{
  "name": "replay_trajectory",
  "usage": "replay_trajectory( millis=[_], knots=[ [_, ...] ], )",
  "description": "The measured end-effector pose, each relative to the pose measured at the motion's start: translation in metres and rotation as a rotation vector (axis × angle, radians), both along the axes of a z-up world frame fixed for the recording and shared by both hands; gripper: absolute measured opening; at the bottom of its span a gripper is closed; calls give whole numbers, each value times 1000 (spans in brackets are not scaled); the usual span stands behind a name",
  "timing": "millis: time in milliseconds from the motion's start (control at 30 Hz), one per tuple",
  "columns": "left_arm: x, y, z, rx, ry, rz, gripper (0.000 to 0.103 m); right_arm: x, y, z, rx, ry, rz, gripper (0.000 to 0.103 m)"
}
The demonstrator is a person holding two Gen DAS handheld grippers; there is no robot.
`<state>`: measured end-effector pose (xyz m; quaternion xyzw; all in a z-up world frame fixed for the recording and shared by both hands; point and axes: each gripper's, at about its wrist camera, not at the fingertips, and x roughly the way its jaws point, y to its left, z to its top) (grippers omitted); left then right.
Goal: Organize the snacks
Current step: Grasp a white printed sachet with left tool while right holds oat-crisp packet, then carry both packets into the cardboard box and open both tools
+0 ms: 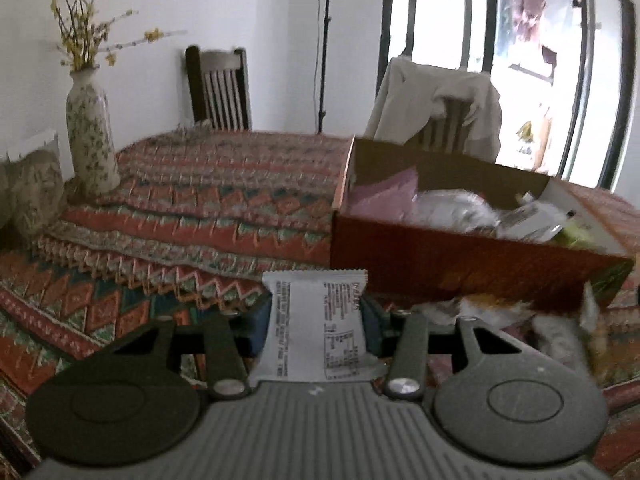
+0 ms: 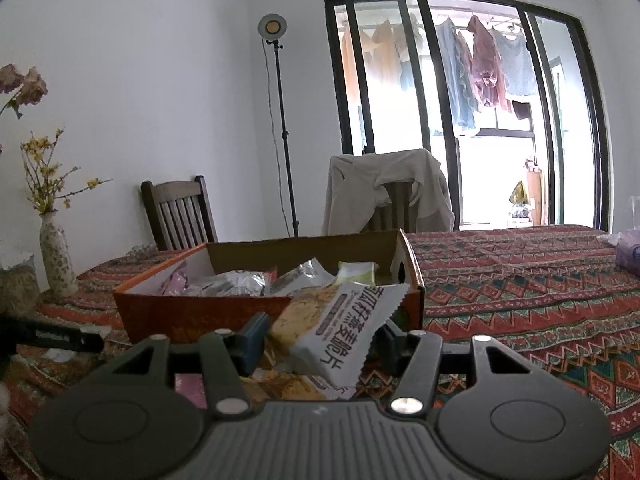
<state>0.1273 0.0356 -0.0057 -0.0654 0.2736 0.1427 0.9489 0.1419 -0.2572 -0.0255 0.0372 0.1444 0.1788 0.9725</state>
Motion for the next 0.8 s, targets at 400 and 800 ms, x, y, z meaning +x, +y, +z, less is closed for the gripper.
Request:
replay_trajectory(
  millis=[400,800],
  knots=[
    [14,-26,58,-25,-191,-133,48,15,-4,73,17,-117,3,56],
    [77,-49,68,-42,-262,-132,48,100,39,89,28,-103,12,56]
  ],
)
